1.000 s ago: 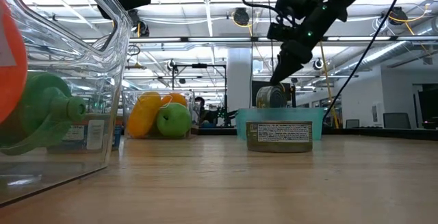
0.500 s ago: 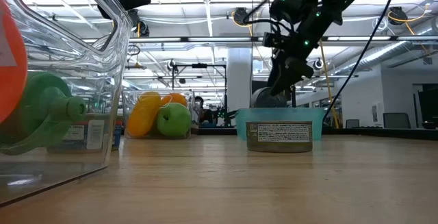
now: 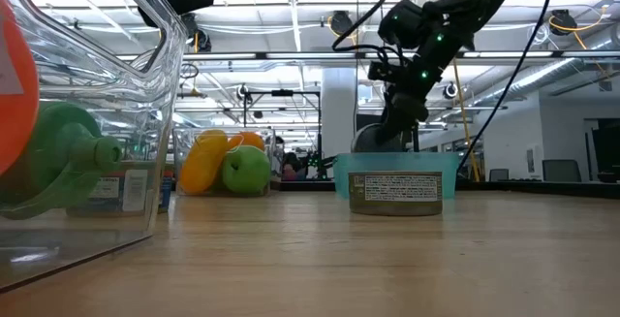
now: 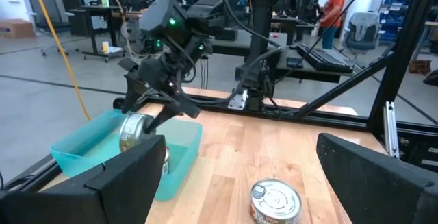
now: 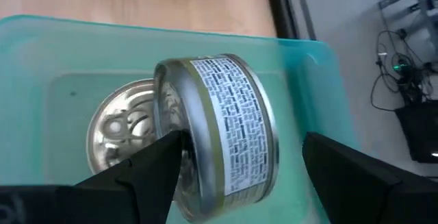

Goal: Pick & Place Food Item
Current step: Put the bottom green tuna can into the light blue bin

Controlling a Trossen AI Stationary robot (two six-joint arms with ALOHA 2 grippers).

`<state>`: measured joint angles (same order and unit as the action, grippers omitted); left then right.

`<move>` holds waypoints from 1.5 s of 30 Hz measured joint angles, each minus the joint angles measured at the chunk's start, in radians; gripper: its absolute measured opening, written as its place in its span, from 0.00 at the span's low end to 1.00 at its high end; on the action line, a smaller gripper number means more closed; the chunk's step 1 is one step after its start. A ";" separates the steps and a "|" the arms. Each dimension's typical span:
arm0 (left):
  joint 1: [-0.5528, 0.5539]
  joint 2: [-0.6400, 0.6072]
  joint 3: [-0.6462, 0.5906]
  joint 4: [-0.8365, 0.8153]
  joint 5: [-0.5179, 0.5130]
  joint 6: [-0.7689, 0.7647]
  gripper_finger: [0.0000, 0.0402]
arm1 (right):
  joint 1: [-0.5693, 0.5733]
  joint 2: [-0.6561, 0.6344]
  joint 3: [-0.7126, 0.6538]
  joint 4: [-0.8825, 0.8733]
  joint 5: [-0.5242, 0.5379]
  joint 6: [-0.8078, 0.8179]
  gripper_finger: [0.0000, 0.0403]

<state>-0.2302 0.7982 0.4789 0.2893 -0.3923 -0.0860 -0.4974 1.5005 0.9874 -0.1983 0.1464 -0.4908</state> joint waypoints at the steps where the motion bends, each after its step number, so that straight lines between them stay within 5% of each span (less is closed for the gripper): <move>1: 0.000 0.000 0.000 -0.001 0.000 0.000 0.97 | -0.007 0.000 0.000 -0.004 -0.027 0.000 0.71; 7: 0.000 0.000 0.000 0.000 0.000 0.000 0.97 | -0.017 0.000 0.000 -0.049 -0.203 0.003 0.62; 13: 0.000 0.000 0.000 0.000 0.000 0.000 0.97 | 0.011 0.000 0.001 -0.067 -0.191 -0.003 0.36; 24: 0.000 0.000 0.000 0.000 0.000 0.000 0.97 | 0.128 0.000 -0.020 -0.045 0.152 -0.116 0.35; 35: 0.000 0.000 0.000 0.000 0.000 0.000 0.97 | 0.173 -0.004 -0.191 0.236 0.210 -0.157 0.35; 45: 0.000 0.000 0.000 0.000 0.000 0.000 0.97 | 0.219 -0.008 -0.216 0.222 0.193 0.046 0.72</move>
<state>-0.2306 0.7982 0.4789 0.2890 -0.3923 -0.0860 -0.2788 1.4929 0.7712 0.0239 0.3395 -0.4453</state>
